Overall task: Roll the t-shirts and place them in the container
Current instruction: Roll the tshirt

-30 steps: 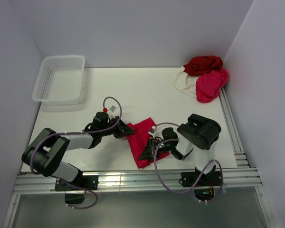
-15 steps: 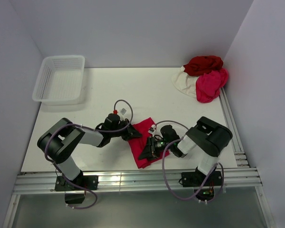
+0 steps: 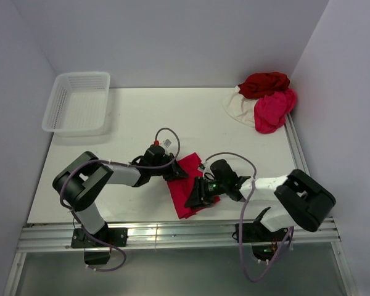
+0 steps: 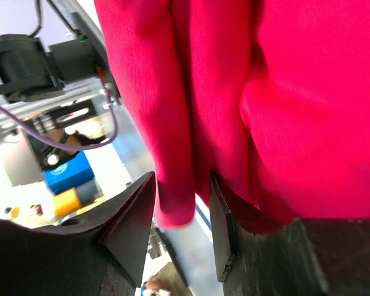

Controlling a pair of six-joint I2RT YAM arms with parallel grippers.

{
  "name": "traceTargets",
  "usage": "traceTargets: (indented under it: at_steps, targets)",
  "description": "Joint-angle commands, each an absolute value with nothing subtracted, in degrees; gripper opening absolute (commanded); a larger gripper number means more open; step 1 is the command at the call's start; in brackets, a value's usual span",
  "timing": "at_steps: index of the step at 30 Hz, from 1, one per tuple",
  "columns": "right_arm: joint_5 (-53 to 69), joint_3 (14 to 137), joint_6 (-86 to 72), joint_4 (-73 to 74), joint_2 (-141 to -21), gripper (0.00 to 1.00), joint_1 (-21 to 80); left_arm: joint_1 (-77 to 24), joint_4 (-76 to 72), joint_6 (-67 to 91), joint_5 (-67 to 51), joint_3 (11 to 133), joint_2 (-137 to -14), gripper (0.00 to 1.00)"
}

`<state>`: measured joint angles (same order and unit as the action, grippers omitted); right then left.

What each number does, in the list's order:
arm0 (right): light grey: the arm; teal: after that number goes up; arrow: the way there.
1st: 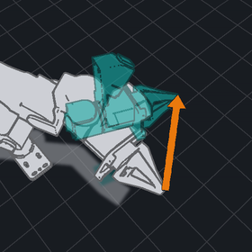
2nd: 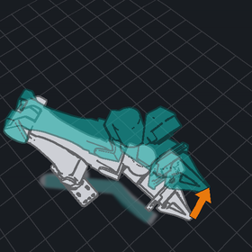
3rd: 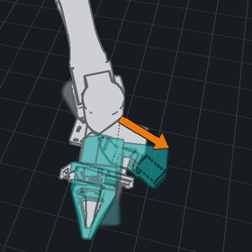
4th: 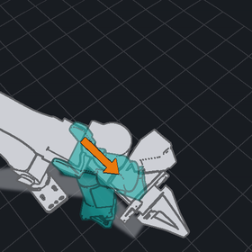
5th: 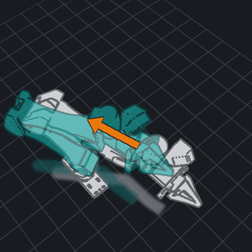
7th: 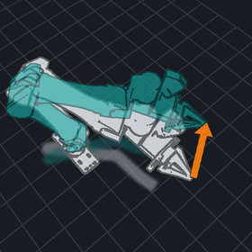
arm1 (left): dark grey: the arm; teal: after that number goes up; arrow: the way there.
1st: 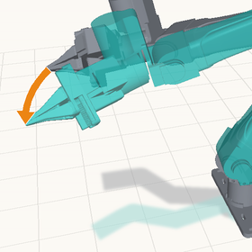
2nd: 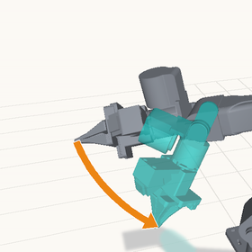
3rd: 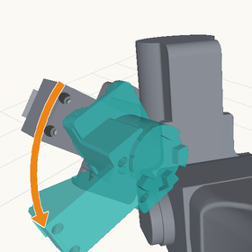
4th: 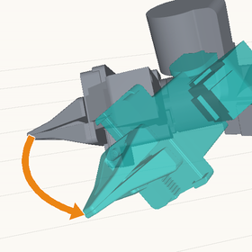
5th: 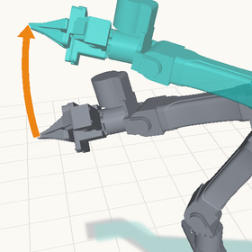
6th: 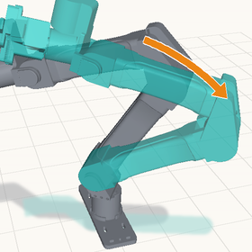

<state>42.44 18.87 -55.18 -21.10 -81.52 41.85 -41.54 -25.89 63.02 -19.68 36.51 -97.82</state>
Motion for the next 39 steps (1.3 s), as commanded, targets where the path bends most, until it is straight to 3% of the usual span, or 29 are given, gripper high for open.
traceTargets:
  at_steps: [1,5,13,17,23,28,33,39]
  targets:
    - [37.89,20.91,-50.11,-6.00,-74.37,0.47,41.75,-42.98,-22.24,61.26,-18.46,38.49,-99.05,0.07]
    - [32.44,26.52,-45.62,7.27,-65.33,0.49,41.84,-43.42,-22.76,61.61,-18.89,38.41,-99.40,0.07]
    - [26.63,39.10,-39.29,22.31,-62.32,0.50,42.19,-43.42,-22.42,62.58,-21.27,40.85,-96.07,0.09]
    - [27.34,43.94,-38.15,22.06,-64.50,0.37,43.24,-43.50,-16.28,60.22,-21.10,45.78,-94.13,0.09]
    - [27.32,45.97,-38.84,16.19,-73.28,0.22,47.99,-43.42,-18.45,60.90,-22.41,46.41,-96.85,0.09]
    - [26.90,48.51,-39.46,14.41,-75.50,0.20,49.22,-43.24,-21.18,62.40,-23.82,45.52,-97.21,0.09]
    - [24.63,48.69,-39.29,17.74,-70.85,0.27,50.01,-42.45,-10.84,59.68,-22.15,51.93,-91.85,0.11]
    - [16.54,52.46,-39.37,23.46,-73.20,0.57,56.23,-34.73,4.20,56.52,-22.67,57.31,-83.60,0.16]
